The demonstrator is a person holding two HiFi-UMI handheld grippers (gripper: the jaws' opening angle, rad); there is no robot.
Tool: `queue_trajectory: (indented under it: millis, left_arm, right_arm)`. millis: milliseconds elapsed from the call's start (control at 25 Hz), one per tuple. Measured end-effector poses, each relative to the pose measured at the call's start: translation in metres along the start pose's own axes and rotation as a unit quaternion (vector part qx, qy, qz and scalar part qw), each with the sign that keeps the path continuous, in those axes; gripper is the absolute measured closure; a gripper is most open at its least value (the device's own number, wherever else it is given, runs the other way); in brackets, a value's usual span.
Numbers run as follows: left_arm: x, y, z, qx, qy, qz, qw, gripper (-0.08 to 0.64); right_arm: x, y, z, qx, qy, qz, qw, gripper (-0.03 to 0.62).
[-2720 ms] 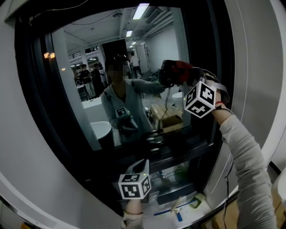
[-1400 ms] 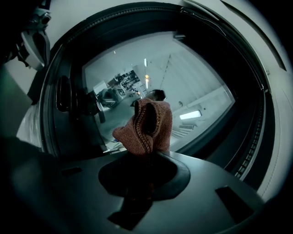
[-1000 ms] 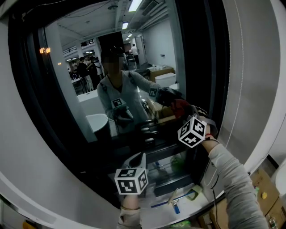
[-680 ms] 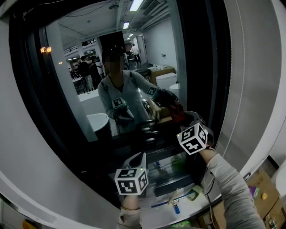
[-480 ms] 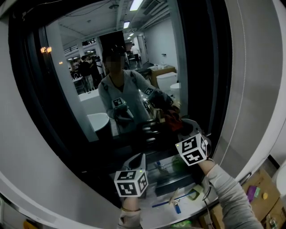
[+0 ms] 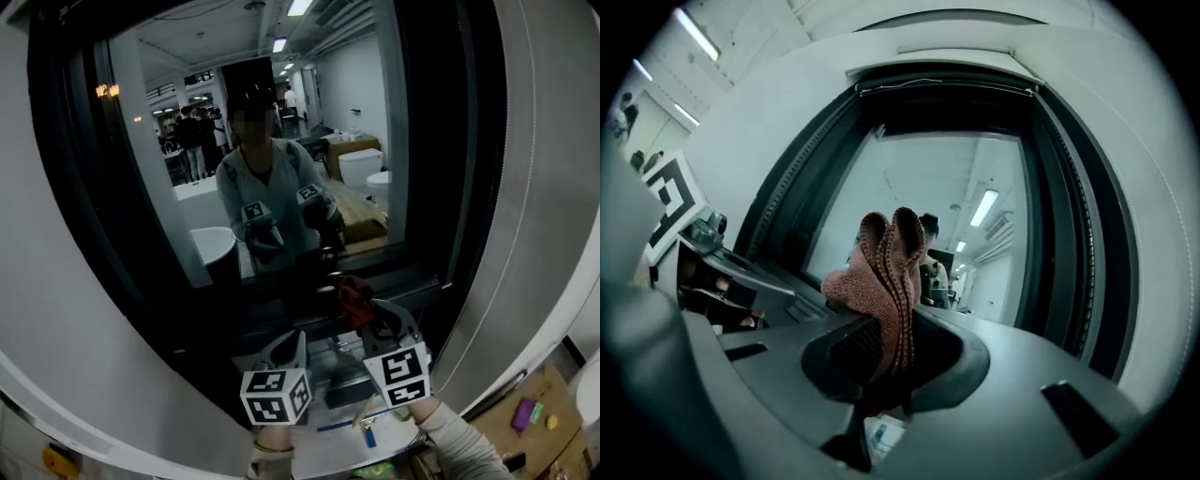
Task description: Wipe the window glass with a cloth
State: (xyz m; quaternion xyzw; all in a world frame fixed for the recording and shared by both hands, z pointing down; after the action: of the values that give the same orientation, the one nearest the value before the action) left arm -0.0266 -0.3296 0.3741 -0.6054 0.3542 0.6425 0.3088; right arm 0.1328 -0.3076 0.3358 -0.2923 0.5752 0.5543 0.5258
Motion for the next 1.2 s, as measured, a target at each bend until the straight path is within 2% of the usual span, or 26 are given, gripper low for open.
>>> queue_trajectory:
  millis: [440,680,1200]
  left_arm:
    - [-0.022,0.0,0.032,0.004,0.01,0.003,0.9999,0.555]
    - [-0.035,-0.001,0.045,0.009,0.018,0.01,0.9998,0.555]
    - [-0.048,-0.006,0.053,0.011,0.031,0.015,0.9993,0.555]
  right_arm:
    - [-0.025,0.057,0.029,0.032,0.005,-0.093,0.995,0.538]
    - [-0.035,0.074,0.043,0.052,0.015,-0.15,0.987,0.538]
    - [-0.04,0.089,0.058,0.083,0.027,-0.163,0.983,0.54]
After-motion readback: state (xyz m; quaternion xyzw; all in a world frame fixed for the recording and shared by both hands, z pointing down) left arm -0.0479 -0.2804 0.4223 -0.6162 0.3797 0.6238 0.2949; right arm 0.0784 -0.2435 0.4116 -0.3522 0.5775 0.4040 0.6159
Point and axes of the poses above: the fingertips, and each gripper's own axes: z backward along the fingers, y to its left, x out of its top, the point moved 5 cm from there along z, backward along the fingers, and after that the axes turned 8 degrees about -y, right-handed, at the moved point
